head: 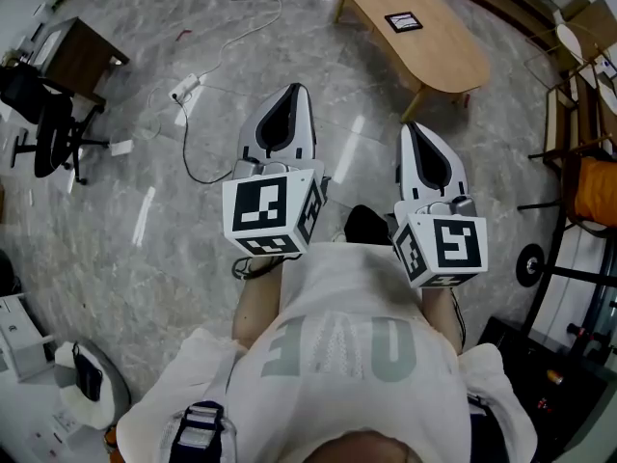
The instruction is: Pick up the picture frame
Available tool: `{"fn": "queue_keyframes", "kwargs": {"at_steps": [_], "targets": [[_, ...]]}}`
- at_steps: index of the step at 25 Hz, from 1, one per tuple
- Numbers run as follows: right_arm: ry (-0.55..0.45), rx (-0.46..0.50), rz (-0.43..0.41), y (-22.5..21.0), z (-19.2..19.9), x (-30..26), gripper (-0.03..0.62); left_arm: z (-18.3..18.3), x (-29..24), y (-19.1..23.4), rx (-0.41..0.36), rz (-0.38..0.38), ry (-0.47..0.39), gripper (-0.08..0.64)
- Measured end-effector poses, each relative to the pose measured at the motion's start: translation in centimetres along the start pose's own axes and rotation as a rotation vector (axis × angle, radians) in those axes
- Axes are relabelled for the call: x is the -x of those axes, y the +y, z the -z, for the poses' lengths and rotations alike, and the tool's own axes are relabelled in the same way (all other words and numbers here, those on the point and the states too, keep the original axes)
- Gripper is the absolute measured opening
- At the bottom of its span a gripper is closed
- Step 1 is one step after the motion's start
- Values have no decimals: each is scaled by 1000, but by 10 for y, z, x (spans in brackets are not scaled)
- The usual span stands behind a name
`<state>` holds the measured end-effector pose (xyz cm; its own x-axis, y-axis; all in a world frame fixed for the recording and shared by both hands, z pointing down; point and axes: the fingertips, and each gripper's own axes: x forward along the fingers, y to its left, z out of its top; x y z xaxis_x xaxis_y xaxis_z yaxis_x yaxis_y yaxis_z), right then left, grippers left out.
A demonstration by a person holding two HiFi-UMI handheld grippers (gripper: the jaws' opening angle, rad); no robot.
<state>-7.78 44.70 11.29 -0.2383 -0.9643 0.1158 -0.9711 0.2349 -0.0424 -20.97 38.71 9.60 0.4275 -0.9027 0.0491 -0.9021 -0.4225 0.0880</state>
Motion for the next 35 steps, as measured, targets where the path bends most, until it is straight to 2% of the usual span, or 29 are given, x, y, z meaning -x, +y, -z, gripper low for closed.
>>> {"fn": "queue_keyframes", "kwargs": {"at_steps": [11, 21, 27, 35], "targets": [[-70, 20, 17, -16, -11, -26, 5, 1, -28, 3, -29, 9, -19, 9], [-118, 44, -20, -42, -13, -101, 5, 6, -93, -2, -96, 46, -48, 9], [-92, 45, -13, -82, -13, -175, 5, 2, -175, 17, -95, 39, -41, 9], [-61, 57, -7, -163, -31, -318, 5, -5, -333, 46, -81, 35, -29, 9]]}}
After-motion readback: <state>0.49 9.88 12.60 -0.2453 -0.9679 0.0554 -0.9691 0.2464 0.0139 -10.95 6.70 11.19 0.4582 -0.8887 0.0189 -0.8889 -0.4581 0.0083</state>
